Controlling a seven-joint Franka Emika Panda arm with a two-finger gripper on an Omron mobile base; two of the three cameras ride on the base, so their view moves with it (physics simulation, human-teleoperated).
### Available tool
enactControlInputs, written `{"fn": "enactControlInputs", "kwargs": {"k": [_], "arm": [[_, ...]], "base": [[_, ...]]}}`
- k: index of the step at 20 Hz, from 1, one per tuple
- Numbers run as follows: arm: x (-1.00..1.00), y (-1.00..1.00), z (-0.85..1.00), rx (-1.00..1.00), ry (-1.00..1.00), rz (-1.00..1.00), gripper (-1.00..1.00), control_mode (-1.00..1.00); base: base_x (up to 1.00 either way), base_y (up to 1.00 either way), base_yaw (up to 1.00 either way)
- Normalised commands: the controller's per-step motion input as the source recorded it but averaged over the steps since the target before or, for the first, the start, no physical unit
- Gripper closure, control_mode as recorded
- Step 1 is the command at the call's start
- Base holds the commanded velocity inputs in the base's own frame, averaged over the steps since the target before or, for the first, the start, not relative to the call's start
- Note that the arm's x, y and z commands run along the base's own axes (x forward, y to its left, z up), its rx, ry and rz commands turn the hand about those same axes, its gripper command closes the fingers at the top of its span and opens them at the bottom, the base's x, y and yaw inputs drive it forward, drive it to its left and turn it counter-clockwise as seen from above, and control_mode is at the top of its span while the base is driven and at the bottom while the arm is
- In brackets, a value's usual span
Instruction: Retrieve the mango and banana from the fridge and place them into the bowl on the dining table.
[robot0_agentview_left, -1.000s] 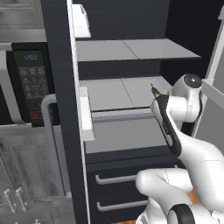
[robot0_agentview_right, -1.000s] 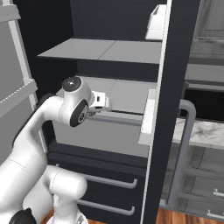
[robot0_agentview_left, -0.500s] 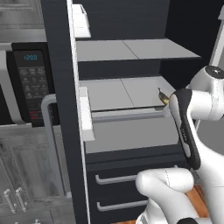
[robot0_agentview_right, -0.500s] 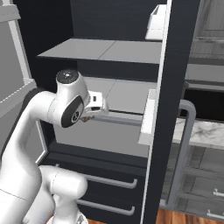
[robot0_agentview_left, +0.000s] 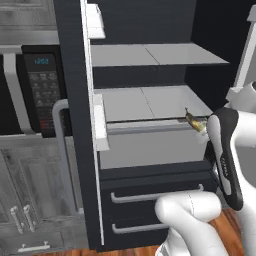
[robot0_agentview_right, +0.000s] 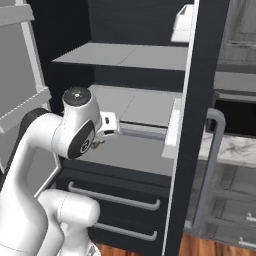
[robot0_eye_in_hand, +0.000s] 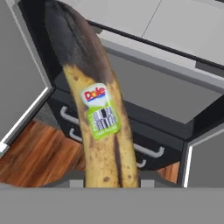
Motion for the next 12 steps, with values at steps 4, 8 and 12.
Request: {"fn": "enactControlInputs", "kwargs": {"k": [4,8,12], "arm": [[0.0,0.0,0.0,0.0,0.0,0.0,1.0,1.0],[0.0,0.0,0.0,0.0,0.0,0.0,1.0,1.0],[0.0,0.0,0.0,0.0,0.0,0.0,1.0,1.0]], "base": [[-0.88,0.13,0.13],[-1.0,0.22,0.01],[-1.0,0.2,0.0]]}}
